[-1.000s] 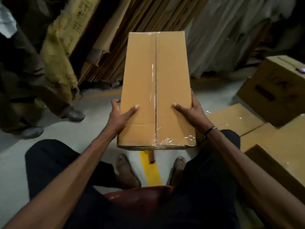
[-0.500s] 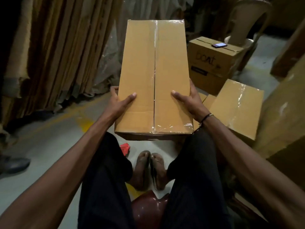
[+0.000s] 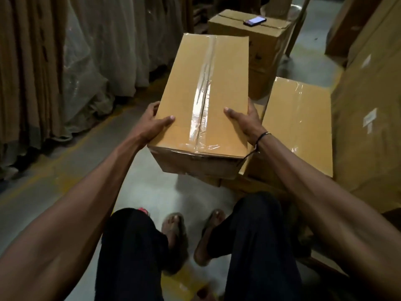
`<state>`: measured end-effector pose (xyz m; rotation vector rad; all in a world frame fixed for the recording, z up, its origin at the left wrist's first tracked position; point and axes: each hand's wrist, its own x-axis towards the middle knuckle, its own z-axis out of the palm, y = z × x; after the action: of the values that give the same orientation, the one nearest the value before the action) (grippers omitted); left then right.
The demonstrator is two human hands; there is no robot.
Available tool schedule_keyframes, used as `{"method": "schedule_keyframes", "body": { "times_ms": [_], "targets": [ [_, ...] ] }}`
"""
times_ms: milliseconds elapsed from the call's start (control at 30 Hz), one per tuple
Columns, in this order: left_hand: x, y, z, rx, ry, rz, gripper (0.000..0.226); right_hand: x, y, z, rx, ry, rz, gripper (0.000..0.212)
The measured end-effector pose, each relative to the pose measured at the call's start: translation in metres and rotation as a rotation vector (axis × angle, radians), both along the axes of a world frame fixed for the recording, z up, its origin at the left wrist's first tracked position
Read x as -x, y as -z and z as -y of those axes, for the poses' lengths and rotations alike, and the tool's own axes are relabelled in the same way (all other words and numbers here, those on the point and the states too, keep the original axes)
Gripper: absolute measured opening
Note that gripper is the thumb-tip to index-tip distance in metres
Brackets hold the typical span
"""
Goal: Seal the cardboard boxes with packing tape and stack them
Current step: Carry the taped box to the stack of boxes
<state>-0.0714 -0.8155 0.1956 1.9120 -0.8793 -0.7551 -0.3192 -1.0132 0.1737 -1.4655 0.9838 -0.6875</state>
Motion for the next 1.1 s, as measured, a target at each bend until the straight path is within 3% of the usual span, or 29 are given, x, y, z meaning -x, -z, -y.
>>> {"method": "schedule_keyframes", "body": {
  "times_ms": [333,567,833,1000,1100],
  "targets": [
    [-0.046,0.116,0.131,-0.024,0.117,-0.093,0.072,-0.042,0.100,0.089,0.035,0.119,-0.246,0.100],
    [-0.053,0.168,0.193,-0.041,0.224,-0.154,0.068,-0.038,0.137,0.129,0.061,0.193,-0.432,0.101],
    [-0.060,0.184,0.218,-0.039,0.281,-0.118,0.064,-0.047,0.144,0.134,0.394,0.122,-0.869,0.084],
    [-0.051,0.176,0.230,-0.041,0.337,-0.088,0.065,-0.039,0.143,0.135,0.511,0.076,-1.073,0.077],
    [-0.048,0.175,0.231,-0.058,0.358,-0.085,0.068,-0.035,0.139,0.138,0.491,0.028,-1.099,0.078]
  ]
}}
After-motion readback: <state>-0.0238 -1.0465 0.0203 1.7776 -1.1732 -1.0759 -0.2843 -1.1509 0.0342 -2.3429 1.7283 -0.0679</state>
